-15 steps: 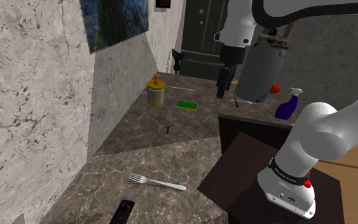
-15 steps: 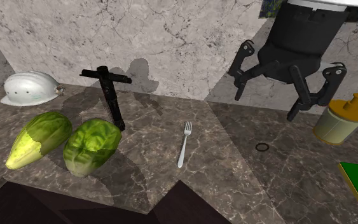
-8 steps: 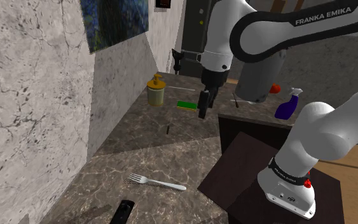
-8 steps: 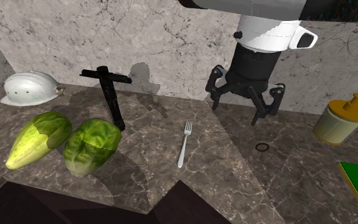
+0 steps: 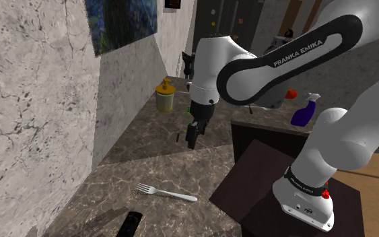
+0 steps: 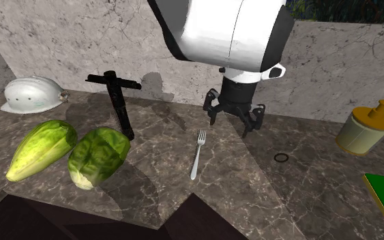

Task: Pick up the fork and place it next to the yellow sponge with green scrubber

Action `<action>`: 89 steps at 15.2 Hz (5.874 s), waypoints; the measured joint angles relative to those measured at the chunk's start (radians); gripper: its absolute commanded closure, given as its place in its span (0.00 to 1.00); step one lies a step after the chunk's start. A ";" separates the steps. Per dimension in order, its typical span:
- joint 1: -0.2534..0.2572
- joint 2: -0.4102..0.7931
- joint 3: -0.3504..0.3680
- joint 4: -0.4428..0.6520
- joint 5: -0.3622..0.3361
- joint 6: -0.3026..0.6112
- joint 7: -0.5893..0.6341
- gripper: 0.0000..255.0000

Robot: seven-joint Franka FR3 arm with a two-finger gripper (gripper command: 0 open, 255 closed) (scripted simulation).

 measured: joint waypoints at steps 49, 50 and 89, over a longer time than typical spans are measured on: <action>0.173 0.756 -0.005 0.345 -0.552 0.392 0.511 1.00; 0.166 0.743 0.002 0.342 -0.543 0.382 0.503 1.00; -0.388 0.530 -0.115 0.240 -0.270 0.306 -0.374 1.00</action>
